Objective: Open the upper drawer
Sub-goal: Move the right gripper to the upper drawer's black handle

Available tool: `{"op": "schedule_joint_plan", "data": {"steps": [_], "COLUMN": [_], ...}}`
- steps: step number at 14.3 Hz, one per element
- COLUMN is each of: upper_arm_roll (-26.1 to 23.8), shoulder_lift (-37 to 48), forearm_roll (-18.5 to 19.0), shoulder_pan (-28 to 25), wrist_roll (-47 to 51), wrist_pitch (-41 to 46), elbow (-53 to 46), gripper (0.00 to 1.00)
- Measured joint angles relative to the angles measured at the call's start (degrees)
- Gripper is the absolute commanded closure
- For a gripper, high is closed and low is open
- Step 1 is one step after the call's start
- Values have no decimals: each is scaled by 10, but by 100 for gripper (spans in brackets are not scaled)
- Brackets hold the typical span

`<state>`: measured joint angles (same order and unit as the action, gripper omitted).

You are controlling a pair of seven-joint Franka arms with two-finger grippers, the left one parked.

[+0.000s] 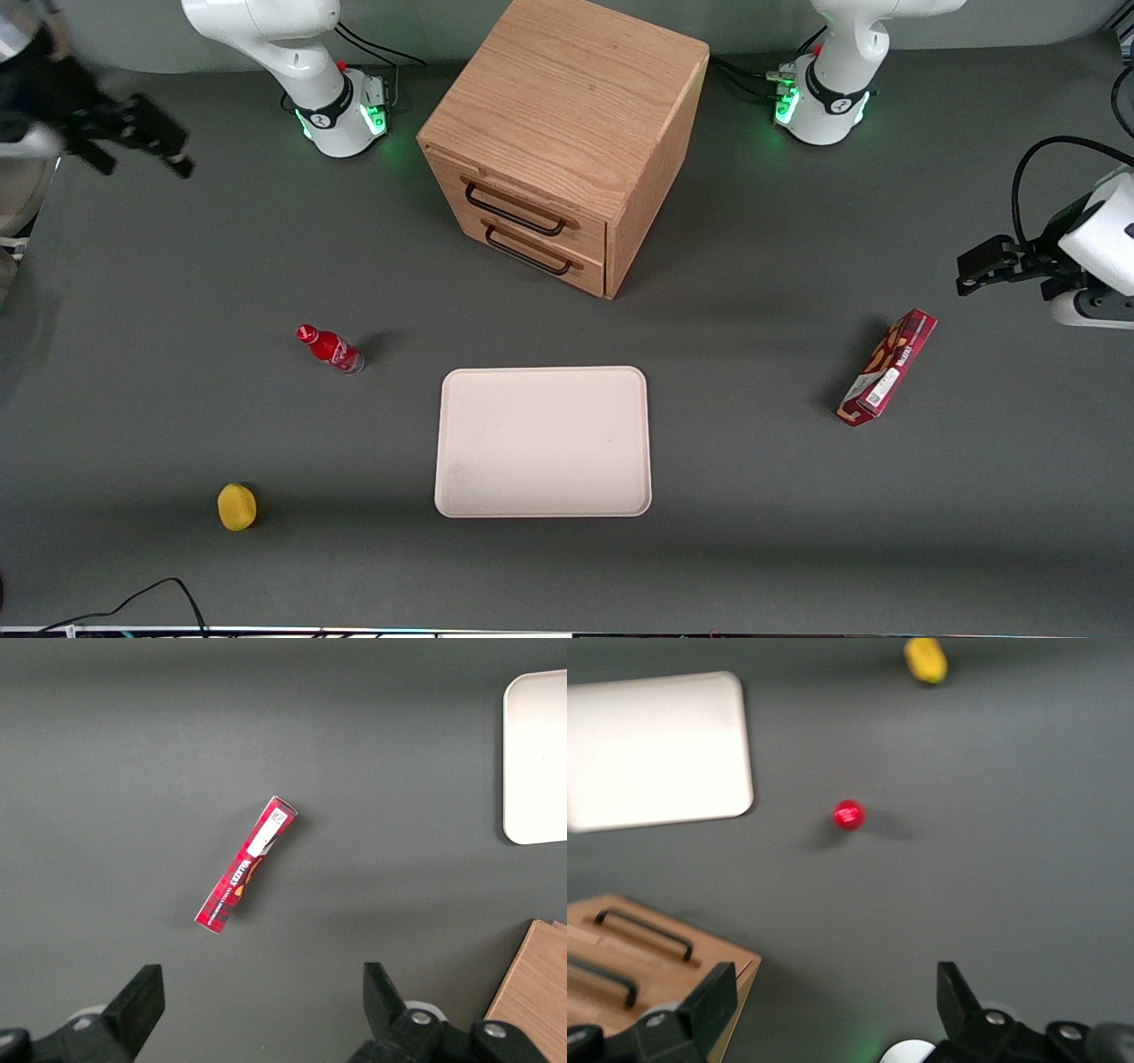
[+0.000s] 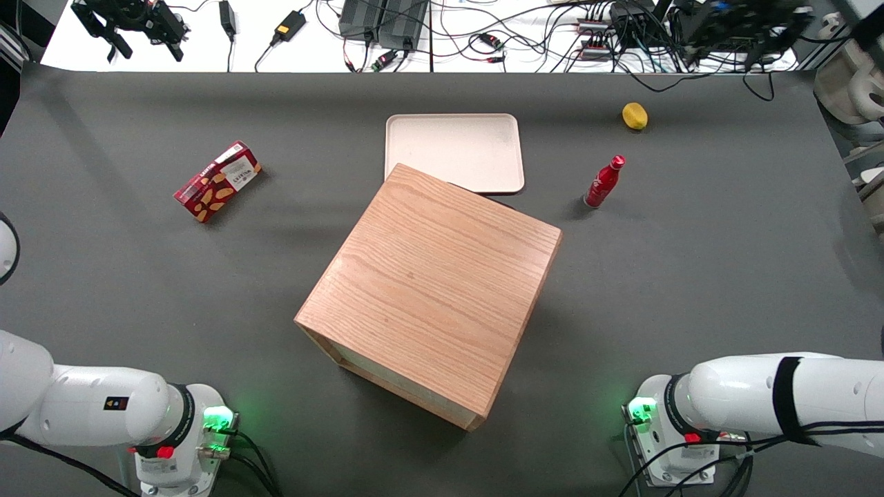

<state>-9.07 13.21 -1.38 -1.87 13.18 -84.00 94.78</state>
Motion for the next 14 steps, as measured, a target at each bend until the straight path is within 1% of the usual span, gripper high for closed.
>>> {"op": "schedule_joint_plan", "data": {"steps": [2, 5, 6, 7, 8, 9, 11, 14], "upper_arm_roll": [-65, -140, -159, -173, -180, -180, -177, -176], "shoulder_lift": [-11, -67, -88, -108, -123, -135, -161, -226], "forearm_roll": [-2, -23, -27, -30, -44, -73, -127, -166], "shoulder_pan": [-6, -8, -8, -9, -9, -8, -3, -2], "wrist_roll": [3, -5, -30, -82, -141, -189, -243, -332], "wrist_pitch": [-2, -9, -17, -27, -34, -36, -35, -35], "elbow": [-7, -46, -59, -69, -73, -74, -72, -69], "gripper": [0, 0, 0, 0, 0, 0, 0, 0]}}
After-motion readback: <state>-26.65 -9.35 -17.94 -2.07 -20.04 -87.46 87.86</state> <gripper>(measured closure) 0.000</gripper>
